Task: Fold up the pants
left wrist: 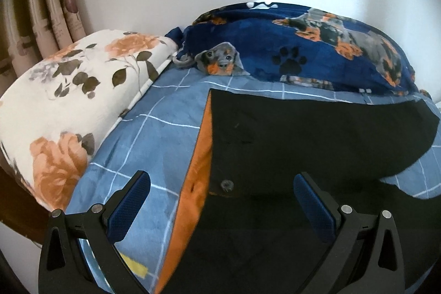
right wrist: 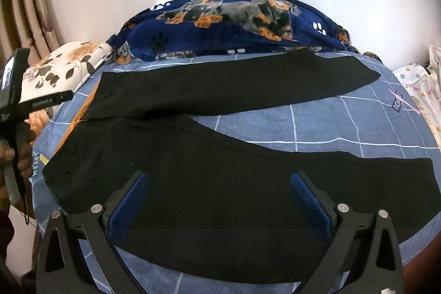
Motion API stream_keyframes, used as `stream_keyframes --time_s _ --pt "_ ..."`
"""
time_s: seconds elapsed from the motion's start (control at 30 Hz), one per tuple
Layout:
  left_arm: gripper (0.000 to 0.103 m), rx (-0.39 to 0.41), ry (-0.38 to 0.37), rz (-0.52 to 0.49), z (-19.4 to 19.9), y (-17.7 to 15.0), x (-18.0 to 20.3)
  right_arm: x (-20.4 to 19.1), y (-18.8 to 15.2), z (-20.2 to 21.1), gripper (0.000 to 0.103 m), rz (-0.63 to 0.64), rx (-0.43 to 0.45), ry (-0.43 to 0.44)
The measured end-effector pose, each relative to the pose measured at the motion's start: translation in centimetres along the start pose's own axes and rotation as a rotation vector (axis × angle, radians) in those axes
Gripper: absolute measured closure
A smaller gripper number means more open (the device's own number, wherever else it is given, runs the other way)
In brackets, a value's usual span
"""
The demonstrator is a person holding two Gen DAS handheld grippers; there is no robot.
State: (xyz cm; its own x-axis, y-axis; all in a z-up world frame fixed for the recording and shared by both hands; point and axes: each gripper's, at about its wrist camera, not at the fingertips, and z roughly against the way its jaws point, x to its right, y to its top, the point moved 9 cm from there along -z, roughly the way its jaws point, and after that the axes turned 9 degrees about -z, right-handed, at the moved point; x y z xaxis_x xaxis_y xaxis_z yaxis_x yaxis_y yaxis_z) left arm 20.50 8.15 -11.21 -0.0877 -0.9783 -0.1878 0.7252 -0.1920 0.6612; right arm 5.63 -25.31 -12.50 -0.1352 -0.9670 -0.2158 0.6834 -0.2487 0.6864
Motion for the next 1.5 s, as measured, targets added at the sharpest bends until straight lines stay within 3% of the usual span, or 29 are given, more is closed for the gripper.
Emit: stream_keyframes --time_s 0.23,0.4,0.57,0.7,0.87,0.93,0.97,1.03,1.07,1.1,1.23,1.33,1.5 --pt "0.007 -0.014 -0.092 0.035 -4.3 2.3 -2.7 0.2 -0.2 -0.9 0.001 -0.001 -0.027 -0.015" --pt "0.007 -0.010 -0.227 0.003 -8.6 4.7 -3.4 0.5 -0.4 -1.7 0.001 -0.002 -0.046 -0.028" --pt "0.009 -0.075 -0.236 -0.065 -13.6 6.3 -3.8 0.8 -0.5 -2.8 0.001 -0.013 -0.074 -0.043" --pt "0.013 -0.106 -0.379 0.006 -17.0 7.1 -4.2 1.1 -0.7 -3.8 0.001 -0.015 -0.099 -0.057" --pt "0.024 -0.166 -0.447 -0.006 -20.4 7.3 -3.6 1.3 -1.0 -4.8 0.001 -0.022 -0.128 -0.074" --pt "0.036 -0.195 -0.489 -0.022 -21.2 7.1 -2.7 1.4 -1.0 -5.0 0.001 -0.026 -0.133 -0.079" --pt "0.050 -0.216 -0.516 -0.027 -21.6 7.0 -2.3 1.4 -1.0 -5.2 0.001 -0.026 -0.137 -0.082" --pt "0.078 -0.198 -0.515 -0.033 -21.6 7.5 -1.9 1.3 -0.9 -5.3 0.001 -0.023 -0.141 -0.086" --pt "0.082 -0.203 -0.500 -0.020 -21.6 7.6 -2.0 1.3 -0.9 -5.4 0.001 -0.021 -0.142 -0.087" --pt "0.093 -0.194 -0.505 -0.003 -21.5 7.7 -2.0 1.3 -0.9 -5.4 0.001 -0.020 -0.142 -0.087" --pt "0.095 -0.100 -0.495 0.070 -18.9 8.2 -2.8 1.3 -0.2 -5.3 0.001 -0.024 -0.137 -0.077" --pt "0.095 -0.009 -0.502 0.084 -15.0 8.4 -2.4 2.1 1.1 -5.4 0.001 -0.096 -0.137 -0.038" --pt "0.095 0.154 -0.527 0.053 -6.4 7.6 -1.2 3.1 5.5 -5.7 0.001 -0.258 -0.128 0.112"
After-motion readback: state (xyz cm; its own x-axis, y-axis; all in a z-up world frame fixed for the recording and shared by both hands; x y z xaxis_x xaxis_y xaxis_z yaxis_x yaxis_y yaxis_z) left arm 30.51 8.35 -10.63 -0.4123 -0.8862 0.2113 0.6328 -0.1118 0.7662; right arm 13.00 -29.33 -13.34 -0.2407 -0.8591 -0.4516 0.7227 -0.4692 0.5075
